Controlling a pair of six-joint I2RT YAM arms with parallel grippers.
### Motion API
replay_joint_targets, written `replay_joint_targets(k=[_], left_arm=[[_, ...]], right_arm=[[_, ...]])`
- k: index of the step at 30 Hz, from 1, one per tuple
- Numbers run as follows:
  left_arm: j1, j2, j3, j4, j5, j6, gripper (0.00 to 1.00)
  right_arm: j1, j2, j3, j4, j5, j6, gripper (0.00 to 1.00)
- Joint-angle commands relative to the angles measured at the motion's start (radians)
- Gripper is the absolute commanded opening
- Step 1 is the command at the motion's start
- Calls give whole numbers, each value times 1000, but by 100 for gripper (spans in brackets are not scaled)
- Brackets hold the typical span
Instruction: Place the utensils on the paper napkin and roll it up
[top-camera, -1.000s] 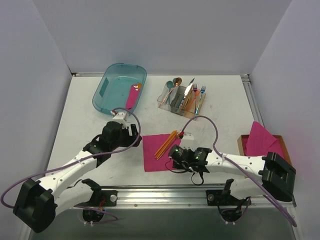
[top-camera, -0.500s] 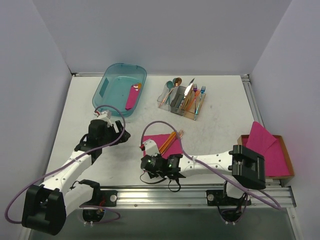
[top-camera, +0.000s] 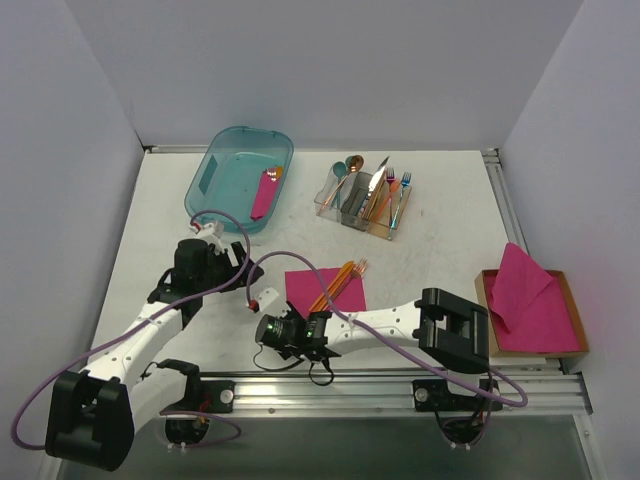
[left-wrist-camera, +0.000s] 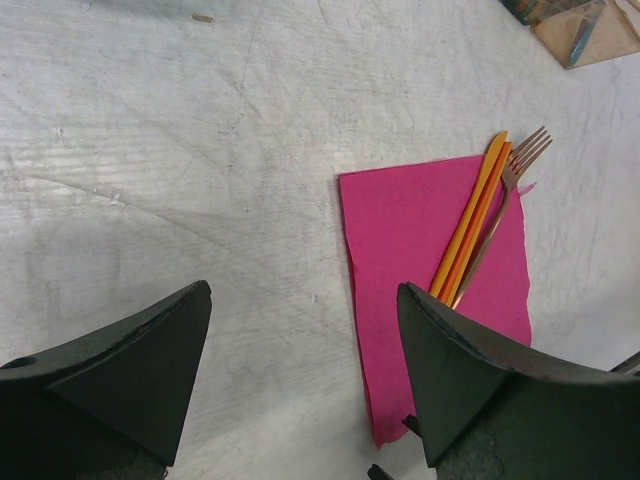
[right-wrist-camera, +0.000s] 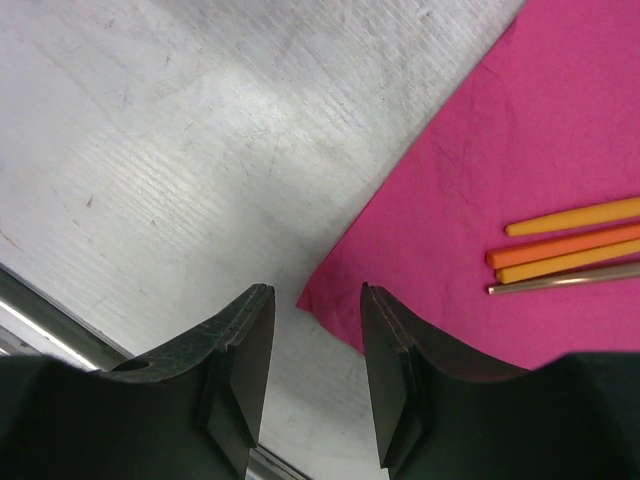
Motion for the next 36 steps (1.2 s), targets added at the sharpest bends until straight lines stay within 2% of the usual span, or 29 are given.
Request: replay_joint_targets(k=[1,9,12,19,25,32,35,36], left_arm=[[10,-21,-3,54,28,-3,84],[11,-20,-2,58,34,-1,84],[11,-18,-5,62,38,0,84],[11,-23,-8,68,44,2,84],[11,-27,-11,74,51,2,84],[11,-24,-13,76,56,3,84],[11,-26,-11,79,57,3,84],[10,-26,-11,79,57,5,84]], right_arm=[[-10,16,41,-32,27,-46,40],[-38,19,7,-9,-9,-46,34],[-38,16,-10,17,-39,-44,29],[-37,-16,-53,46,-69,-24,35],[-35,-62,-94,71,-82,-9,33],[-27,-45,-102,83,-100,-1,31],[-27,-38,-107,91,-102,-1,24],[-27,-35,-107,91,-102,-1,18]])
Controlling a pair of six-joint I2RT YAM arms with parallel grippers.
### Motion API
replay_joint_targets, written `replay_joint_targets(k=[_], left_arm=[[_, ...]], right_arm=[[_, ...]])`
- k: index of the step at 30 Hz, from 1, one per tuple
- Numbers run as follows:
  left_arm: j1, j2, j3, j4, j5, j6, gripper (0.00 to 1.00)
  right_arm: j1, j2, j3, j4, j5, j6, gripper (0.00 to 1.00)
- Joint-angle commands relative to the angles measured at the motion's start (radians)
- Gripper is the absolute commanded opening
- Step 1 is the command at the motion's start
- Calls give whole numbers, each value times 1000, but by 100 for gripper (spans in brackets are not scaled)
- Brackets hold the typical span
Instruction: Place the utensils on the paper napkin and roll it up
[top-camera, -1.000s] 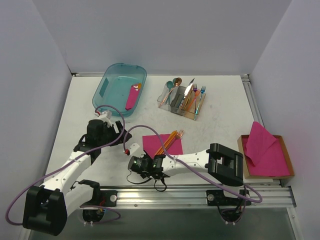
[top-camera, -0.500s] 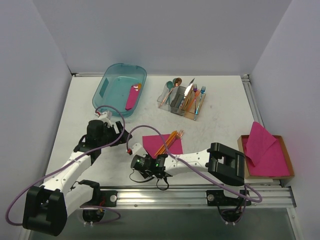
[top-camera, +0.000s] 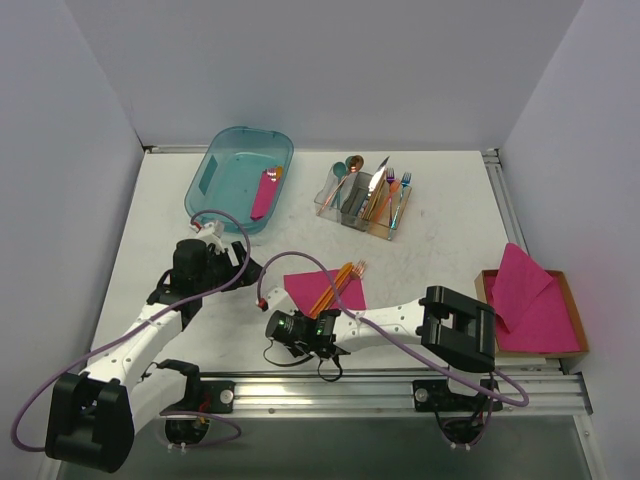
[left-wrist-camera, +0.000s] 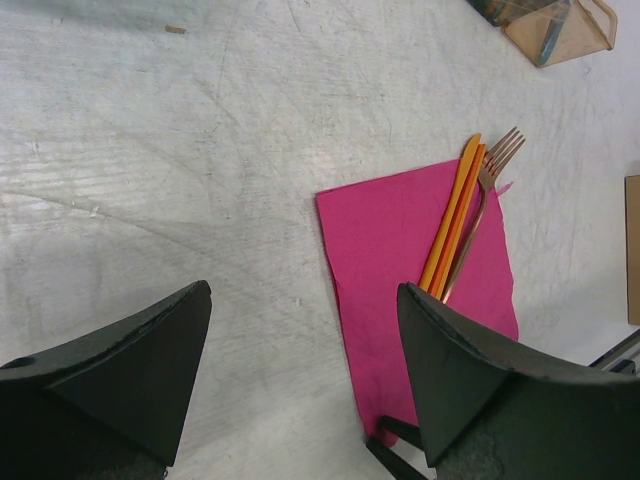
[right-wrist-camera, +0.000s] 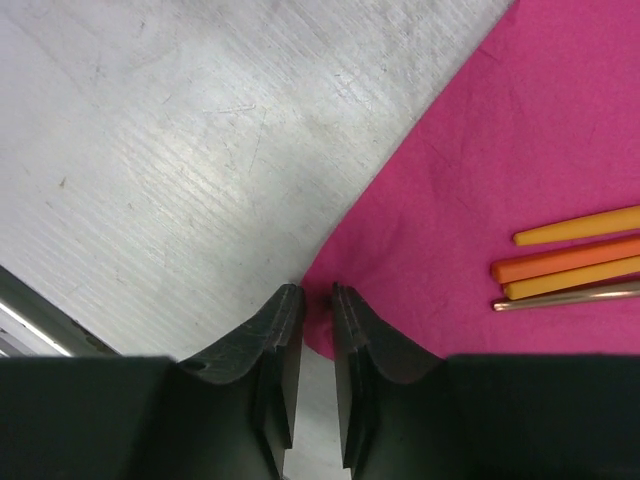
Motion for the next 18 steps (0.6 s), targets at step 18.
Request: replay_joint_targets(k=[18], left_arm=[[-18,-47,-22,95,35,21,84]], right_arm=[[-106,-136,-36,83,-161,-38,0]])
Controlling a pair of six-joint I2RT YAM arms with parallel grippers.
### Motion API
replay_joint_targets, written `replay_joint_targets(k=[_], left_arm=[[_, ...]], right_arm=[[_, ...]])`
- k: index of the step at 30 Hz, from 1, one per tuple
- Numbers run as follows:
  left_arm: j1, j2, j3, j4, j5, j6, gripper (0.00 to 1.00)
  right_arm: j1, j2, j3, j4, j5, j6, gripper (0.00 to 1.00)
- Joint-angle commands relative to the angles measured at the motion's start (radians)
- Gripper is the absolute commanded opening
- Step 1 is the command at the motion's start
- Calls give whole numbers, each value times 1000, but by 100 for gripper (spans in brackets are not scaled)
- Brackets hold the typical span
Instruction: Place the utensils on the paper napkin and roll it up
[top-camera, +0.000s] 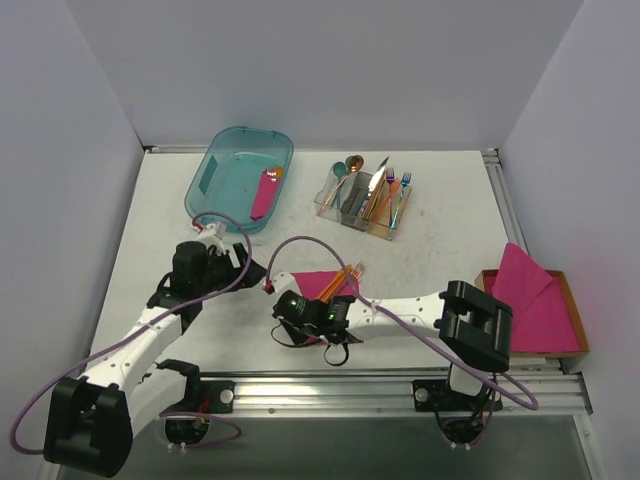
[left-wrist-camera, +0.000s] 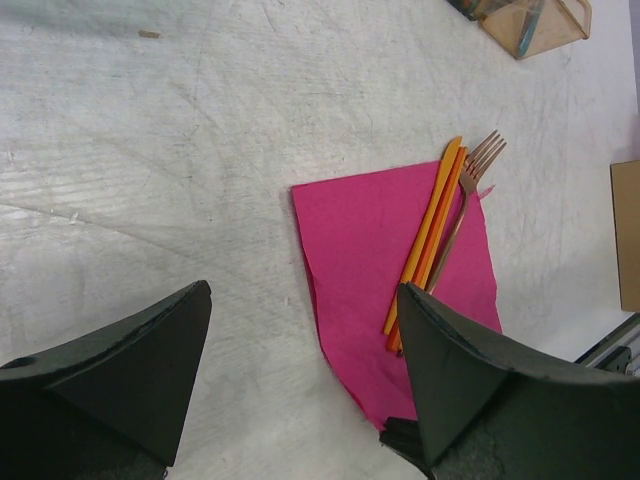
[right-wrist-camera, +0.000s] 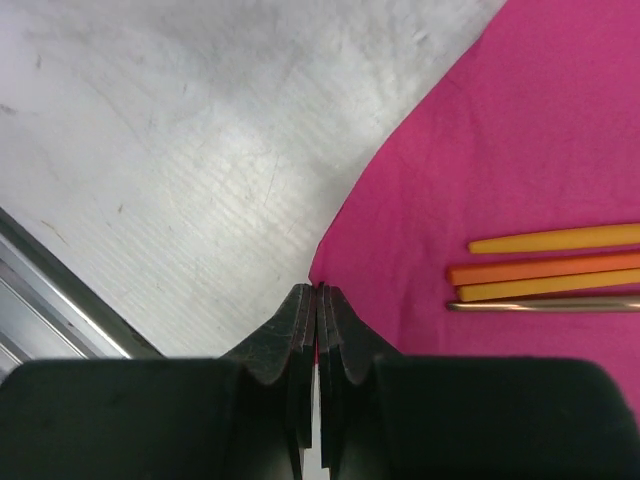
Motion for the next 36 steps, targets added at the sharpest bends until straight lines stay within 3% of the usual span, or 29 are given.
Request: replay_joint_targets(k=[1,16,21,25,30,36], left_arm=[[-13,-27,-4,70,20,16,84],[-211,-34,-53,177,-122,-9,84],[-224,-79,-134,298,-150,-38,84],[-234,-119,-219,460,-119,-24,96],[-257,-120,-277,573,-103,45,96],[-322,-58,-251,599,-69,131,82]], right_arm=[[-43,-93,-22,32,-61,-26,0],[-201,-148,-102,83,-180,-66,0],[-250,-167,-133,104,-224,-75,0],[-279,-164,-137,115,-255,-90,1],[-307,-147,-134,132,-295,-110,1],[-339,-128,-136,149,-328,-127,2]])
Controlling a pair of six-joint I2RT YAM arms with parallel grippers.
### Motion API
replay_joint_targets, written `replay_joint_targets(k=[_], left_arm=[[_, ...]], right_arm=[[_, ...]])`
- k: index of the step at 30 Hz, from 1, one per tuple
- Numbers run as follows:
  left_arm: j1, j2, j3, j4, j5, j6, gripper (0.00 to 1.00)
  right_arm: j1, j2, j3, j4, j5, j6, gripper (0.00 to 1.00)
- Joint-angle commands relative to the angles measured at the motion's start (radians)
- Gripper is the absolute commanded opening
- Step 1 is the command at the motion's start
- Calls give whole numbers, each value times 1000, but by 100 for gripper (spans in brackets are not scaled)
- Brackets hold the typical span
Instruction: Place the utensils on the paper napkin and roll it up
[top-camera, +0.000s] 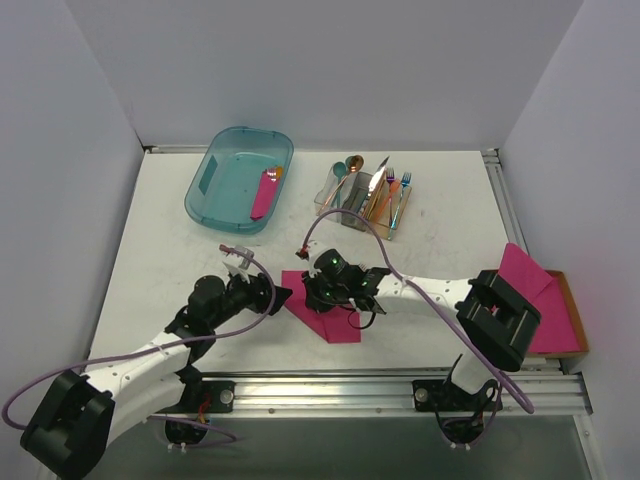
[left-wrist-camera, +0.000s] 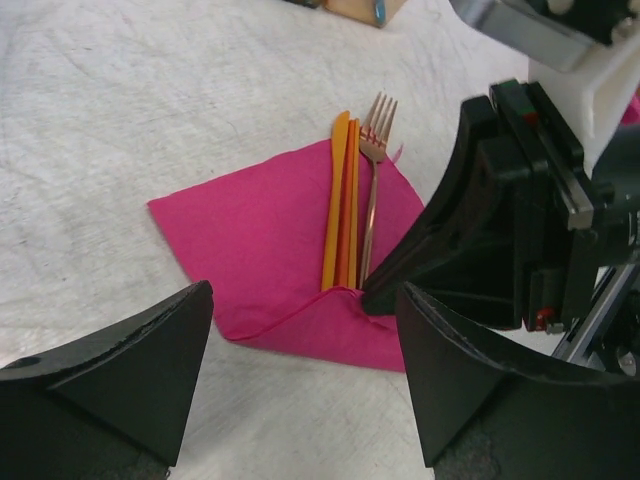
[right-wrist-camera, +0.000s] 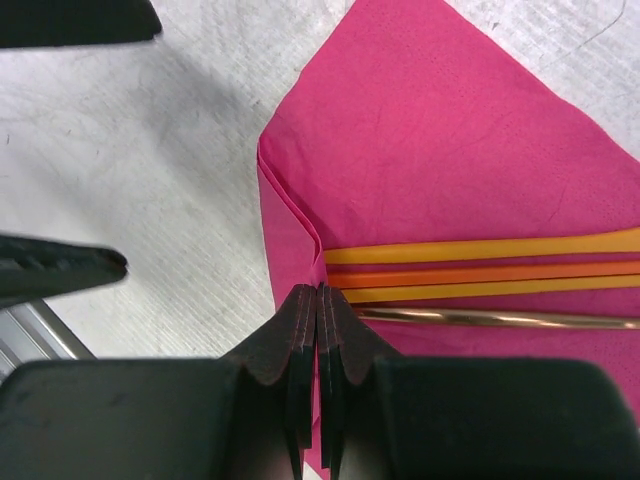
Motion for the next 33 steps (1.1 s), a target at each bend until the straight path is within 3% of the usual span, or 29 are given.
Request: replay_joint_targets(k=[1,8,17,33], left_arm=[[-30,43,30,92,32,75,81],[-95,70,5,166,51,115,76],[-199,192,31,192,-55,110,47],[-260,338,102,135,-207,158,50]], right_arm=[[-23,-8,-1,30,-42,-29,2],[-42,-6,-16,48,-67,-35,4],[-52,12,-21,67,-79,-38,6],[-68,21,-29,93,-96,-32,11]])
